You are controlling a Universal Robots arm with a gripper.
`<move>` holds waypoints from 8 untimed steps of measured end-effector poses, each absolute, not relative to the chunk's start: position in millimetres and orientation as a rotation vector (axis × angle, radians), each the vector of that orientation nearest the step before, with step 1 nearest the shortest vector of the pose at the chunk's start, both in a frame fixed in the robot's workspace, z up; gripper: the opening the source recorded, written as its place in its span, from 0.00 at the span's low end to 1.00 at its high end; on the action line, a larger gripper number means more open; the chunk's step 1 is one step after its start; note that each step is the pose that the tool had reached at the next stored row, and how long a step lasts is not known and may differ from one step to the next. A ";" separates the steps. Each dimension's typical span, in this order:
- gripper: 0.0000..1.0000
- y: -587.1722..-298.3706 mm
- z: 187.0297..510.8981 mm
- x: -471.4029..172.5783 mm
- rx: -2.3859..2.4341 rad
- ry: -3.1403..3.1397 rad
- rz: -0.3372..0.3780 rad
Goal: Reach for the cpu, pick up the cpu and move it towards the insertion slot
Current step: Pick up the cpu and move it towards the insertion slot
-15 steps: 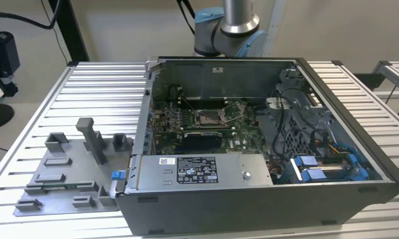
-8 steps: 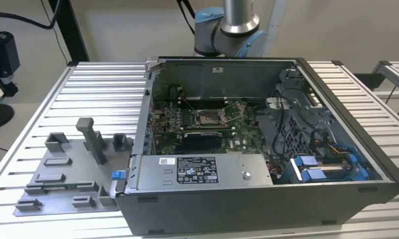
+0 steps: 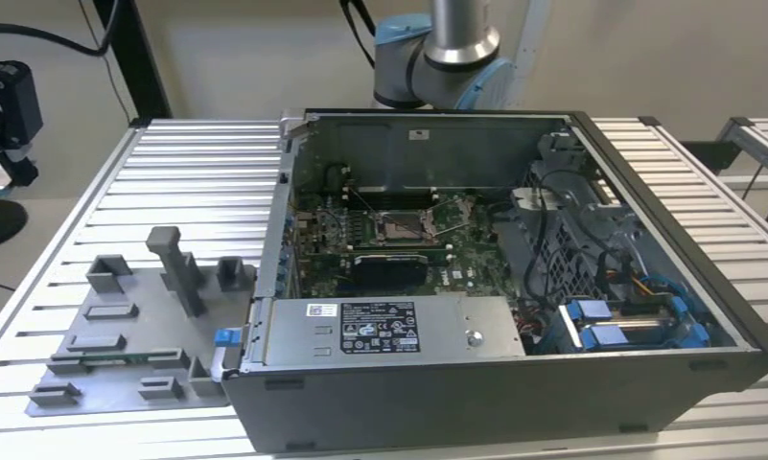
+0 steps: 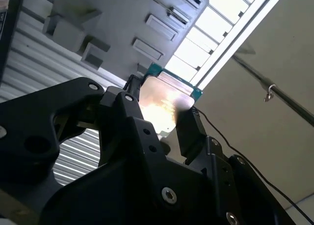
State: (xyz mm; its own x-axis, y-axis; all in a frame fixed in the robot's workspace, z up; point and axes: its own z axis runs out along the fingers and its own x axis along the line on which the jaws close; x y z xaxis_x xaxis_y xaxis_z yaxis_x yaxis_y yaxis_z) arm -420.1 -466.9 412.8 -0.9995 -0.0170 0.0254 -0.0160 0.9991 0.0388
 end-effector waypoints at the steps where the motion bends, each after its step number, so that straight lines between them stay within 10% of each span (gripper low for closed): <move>1: 0.00 -466.9 412.9 -419.0 0.026 -3.115 -0.060; 8: 0.00 -466.8 412.8 -408.4 0.026 -3.114 -0.060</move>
